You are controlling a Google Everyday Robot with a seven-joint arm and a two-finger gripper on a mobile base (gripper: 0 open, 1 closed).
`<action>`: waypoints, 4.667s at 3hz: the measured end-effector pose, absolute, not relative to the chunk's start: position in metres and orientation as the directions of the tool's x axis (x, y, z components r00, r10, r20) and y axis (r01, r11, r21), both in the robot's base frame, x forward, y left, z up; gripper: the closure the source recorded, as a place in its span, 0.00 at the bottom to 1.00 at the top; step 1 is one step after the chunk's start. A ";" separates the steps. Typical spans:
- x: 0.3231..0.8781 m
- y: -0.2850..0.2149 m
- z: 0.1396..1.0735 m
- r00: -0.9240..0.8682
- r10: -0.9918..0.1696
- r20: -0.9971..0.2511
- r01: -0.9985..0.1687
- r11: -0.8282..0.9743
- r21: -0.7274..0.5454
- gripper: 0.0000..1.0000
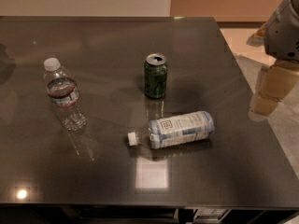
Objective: Place blue plastic bottle upright
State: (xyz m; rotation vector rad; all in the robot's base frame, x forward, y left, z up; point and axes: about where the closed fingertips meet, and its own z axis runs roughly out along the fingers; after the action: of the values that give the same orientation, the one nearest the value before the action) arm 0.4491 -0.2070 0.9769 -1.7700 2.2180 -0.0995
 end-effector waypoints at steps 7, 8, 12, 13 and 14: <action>0.407 -0.041 0.851 0.246 -0.963 -0.110 -0.968 -0.237 -0.085 0.00; 0.416 -0.041 0.842 0.254 -0.963 -0.095 -0.966 -0.248 -0.072 0.18; 0.443 -0.065 0.897 0.091 -0.927 -0.363 -0.994 -0.065 -0.082 1.00; 0.442 -0.071 0.913 0.025 -0.831 -0.555 -0.998 0.007 -0.055 1.00; 0.436 -0.062 0.925 0.001 -0.700 -0.714 -0.999 0.023 -0.024 1.00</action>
Offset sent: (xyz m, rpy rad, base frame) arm -0.0060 0.1219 -0.0504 -0.0272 0.1140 0.3479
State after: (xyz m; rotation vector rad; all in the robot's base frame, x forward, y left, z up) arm 0.4360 -0.0618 0.9249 -1.7316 1.7548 0.7036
